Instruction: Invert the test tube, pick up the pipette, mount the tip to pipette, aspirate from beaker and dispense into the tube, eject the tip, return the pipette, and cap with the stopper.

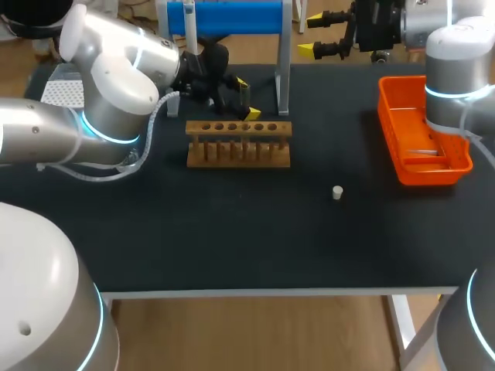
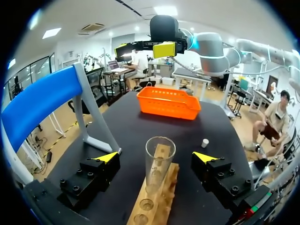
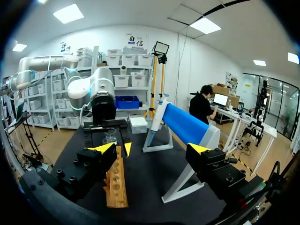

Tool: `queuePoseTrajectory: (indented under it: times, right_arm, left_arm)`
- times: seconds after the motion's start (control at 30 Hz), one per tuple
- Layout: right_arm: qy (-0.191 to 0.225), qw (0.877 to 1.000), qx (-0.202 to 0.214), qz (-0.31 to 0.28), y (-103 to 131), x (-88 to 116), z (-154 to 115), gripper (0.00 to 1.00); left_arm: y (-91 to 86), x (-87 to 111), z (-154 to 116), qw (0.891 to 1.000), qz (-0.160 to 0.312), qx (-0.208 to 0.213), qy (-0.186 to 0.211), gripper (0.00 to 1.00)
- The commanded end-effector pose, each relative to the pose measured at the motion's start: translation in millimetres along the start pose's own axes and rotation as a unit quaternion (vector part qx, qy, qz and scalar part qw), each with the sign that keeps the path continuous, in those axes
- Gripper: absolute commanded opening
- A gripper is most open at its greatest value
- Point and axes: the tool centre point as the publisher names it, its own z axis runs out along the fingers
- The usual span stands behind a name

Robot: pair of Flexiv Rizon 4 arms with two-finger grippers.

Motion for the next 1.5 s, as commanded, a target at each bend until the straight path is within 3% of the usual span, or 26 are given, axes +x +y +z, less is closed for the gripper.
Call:
queuePoseTrajectory:
  times: [0.03, 1.5]
  right_arm:
    - [0.002, 1.0, 0.002, 0.001, 0.5, -1.0, -0.7, 1.0]
    - [0.002, 1.0, 0.002, 0.001, 0.5, -1.0, -0.7, 1.0]
  left_arm:
    - [-0.7, -1.0, -0.1, 1.0, 0.0, -0.002, 0.002, 1.0]
    - [-1.1, -6.2, -0.4, 0.999, 0.027, -0.01, 0.019, 1.0]
